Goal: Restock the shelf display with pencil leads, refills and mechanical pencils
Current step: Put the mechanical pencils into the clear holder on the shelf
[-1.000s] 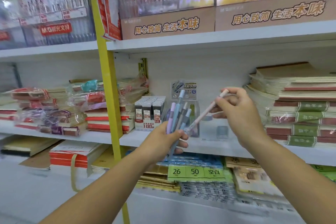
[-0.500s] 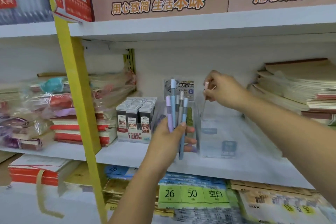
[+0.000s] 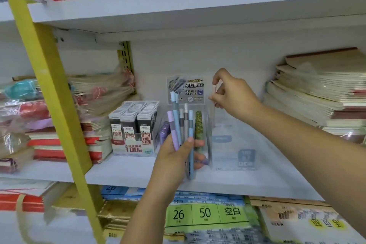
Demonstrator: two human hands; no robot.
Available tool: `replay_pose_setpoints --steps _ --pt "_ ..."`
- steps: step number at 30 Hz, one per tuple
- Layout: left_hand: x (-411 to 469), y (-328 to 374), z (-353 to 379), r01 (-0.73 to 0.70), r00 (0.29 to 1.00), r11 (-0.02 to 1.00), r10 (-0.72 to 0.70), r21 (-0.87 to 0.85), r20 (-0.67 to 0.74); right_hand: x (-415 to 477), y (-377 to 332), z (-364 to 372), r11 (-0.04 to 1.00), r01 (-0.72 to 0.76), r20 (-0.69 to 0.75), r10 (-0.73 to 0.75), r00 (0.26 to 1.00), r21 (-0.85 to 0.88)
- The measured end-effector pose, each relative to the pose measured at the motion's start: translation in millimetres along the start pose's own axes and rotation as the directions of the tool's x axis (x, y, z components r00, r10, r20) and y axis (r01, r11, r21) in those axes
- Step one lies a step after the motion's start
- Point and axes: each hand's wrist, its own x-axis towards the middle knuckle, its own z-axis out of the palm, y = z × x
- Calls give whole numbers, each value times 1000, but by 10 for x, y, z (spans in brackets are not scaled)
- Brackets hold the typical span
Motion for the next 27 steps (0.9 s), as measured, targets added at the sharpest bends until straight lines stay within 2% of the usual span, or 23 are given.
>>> replay_pose_setpoints --steps 5,10,16,21,23,24,26,27 --pt "16 -68 -39 24 1000 1000 -24 -7 0 -76 14 40 999 23 -73 -25 997 -23" --pt "19 -91 -54 26 1000 999 -25 -24 10 -115 -7 58 998 12 -71 -16 997 -56" --pt "-4 -90 -40 16 1000 1000 -15 -18 13 -120 -82 54 992 -26 67 35 997 -124" --pt "-46 -34 -62 18 1000 999 -17 -32 21 -56 -118 22 964 -61 138 100 985 -259" --pt "-70 2 -67 13 1000 998 -11 -56 26 -50 -135 -33 944 -92 93 128 987 -316" --pt "-85 20 -70 10 999 998 -8 -66 32 -77 -165 -65 942 -83 25 97 995 -326" --pt "-108 52 -80 1 999 997 3 -71 53 -211 -290 -126 975 -27 -120 0 993 -222" --pt "-120 64 -83 -7 998 998 12 -68 63 -309 -372 -154 996 -11 -120 0 993 -90"
